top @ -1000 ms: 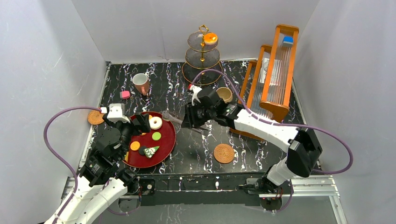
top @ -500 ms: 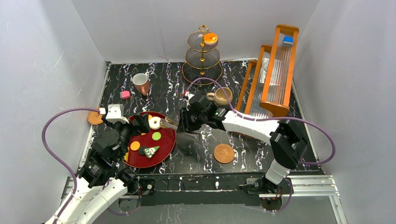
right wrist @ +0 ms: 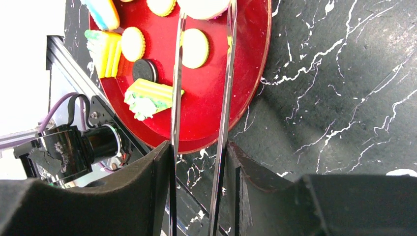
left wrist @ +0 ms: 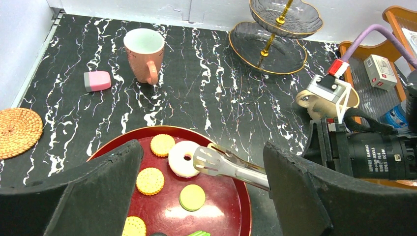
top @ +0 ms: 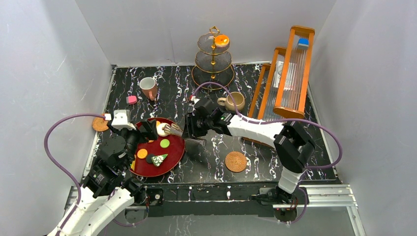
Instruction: Serve the afternoon tea
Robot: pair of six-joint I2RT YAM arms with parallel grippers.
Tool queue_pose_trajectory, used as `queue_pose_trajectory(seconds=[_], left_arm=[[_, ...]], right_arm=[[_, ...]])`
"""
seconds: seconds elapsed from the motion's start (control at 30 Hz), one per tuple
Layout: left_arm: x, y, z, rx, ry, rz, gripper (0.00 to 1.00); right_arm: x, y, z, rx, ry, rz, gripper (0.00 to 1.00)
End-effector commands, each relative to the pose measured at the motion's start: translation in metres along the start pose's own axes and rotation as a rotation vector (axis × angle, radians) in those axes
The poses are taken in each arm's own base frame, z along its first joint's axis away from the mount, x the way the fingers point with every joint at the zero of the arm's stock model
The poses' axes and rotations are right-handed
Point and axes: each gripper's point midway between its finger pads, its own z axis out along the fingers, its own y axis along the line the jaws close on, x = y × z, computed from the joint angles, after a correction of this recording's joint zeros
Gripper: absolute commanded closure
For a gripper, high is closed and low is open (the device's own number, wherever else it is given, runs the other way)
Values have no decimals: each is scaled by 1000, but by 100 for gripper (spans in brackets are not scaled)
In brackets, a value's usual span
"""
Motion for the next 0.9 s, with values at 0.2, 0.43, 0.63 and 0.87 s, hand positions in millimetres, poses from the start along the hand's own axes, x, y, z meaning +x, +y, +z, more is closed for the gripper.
queue_pose_trajectory(seconds=[0.2,0.43,0.63,0.87], left_arm=[[-5,1,0,-8,-15,1,9],[-6,2,-2,-5,-25,-7,8],[-6,1,-1,-5,-20,-4,8],[-6,1,-1,-5,-21,-5,8]], right_arm=[[-29,22,4,-57,-69,-4,49],[-27,22,10,-63,-51,4,49],[-27,23,13,-68,-43,5,49],[-23,21,18,-59,-17,16,48]])
